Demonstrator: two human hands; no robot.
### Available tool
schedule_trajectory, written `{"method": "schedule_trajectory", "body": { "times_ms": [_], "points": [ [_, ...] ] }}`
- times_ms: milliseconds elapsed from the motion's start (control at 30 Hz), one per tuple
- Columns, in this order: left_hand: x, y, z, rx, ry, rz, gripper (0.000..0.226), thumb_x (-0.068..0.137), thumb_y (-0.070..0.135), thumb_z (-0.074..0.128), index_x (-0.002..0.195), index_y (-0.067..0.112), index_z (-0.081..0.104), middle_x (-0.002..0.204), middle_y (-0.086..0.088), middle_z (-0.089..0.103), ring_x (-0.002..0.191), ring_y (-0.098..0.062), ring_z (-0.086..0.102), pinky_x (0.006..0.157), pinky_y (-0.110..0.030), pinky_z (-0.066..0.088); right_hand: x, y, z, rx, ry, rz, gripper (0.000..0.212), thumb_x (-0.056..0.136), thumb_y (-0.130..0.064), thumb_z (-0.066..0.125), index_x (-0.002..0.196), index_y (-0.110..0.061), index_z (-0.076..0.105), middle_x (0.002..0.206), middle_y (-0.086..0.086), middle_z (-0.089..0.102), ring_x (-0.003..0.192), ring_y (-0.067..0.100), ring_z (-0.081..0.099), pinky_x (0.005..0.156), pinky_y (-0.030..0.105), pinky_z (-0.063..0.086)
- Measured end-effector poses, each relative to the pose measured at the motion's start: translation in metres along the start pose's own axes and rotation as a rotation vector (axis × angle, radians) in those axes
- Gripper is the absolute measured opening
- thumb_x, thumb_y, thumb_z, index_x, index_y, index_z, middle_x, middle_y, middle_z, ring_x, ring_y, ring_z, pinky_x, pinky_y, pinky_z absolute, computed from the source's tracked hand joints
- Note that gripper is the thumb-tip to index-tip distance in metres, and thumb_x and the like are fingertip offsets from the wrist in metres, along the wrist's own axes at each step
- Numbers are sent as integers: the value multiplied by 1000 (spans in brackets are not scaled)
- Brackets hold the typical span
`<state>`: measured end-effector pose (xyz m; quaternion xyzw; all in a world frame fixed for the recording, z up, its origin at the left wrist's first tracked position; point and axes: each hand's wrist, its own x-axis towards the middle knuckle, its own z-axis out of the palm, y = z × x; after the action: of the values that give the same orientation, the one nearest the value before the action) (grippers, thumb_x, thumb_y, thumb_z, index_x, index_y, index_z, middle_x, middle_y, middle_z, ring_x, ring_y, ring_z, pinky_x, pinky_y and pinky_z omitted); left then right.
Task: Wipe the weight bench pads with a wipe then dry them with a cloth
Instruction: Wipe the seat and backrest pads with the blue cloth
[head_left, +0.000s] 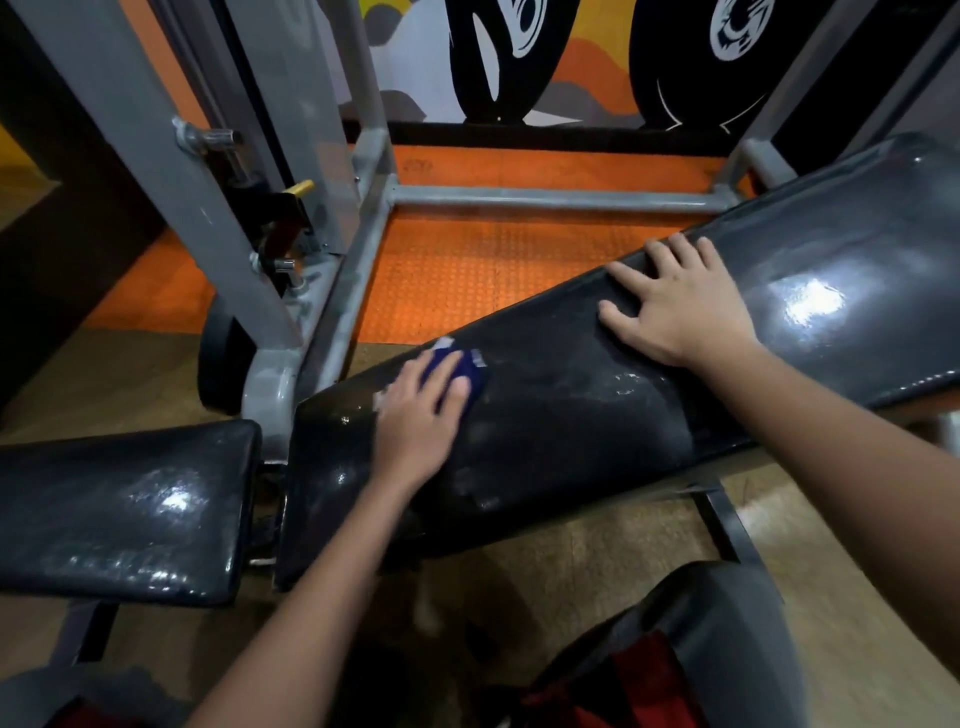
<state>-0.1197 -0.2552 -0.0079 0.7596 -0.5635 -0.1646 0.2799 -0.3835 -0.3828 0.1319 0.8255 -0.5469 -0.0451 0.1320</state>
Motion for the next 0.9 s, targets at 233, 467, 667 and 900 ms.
{"method": "schedule_trajectory", "body": {
  "times_ms": [233, 467, 667, 900],
  "points": [
    [9, -70, -30, -62, 11, -421, 51, 102, 59, 31, 148, 41, 41, 160, 3, 32, 147, -25, 29, 120, -50, 19, -1, 1, -1, 19, 1, -20, 79, 90, -78, 14, 157, -41, 35, 167, 15, 28, 155, 38, 17, 127, 53, 7],
    [55, 125, 25, -26, -42, -11, 47, 103, 53, 34, 148, 40, 43, 158, 7, 37, 147, -19, 29, 122, -38, 15, -6, 0, -3, 67, -4, -75, 70, 98, -68, 19, 158, -36, 36, 167, 9, 31, 156, 32, 19, 127, 50, 8],
    [3, 98, 13, -20, -58, 196, 49, 103, 56, 26, 150, 47, 34, 164, 18, 21, 152, -10, 15, 122, -39, 8, -4, 16, -13, 140, -111, -191, 59, 108, -53, 21, 163, -33, 23, 172, 2, 15, 159, 23, 9, 129, 37, 4],
    [-40, -12, -15, -43, -1, -230, 53, 101, 62, 24, 150, 47, 34, 165, 11, 21, 152, -18, 15, 123, -46, 6, -16, 42, -14, 40, -59, -107, 72, 93, -68, -4, 158, -51, 21, 172, 0, 16, 159, 27, 9, 128, 42, 7]
  ]
}}
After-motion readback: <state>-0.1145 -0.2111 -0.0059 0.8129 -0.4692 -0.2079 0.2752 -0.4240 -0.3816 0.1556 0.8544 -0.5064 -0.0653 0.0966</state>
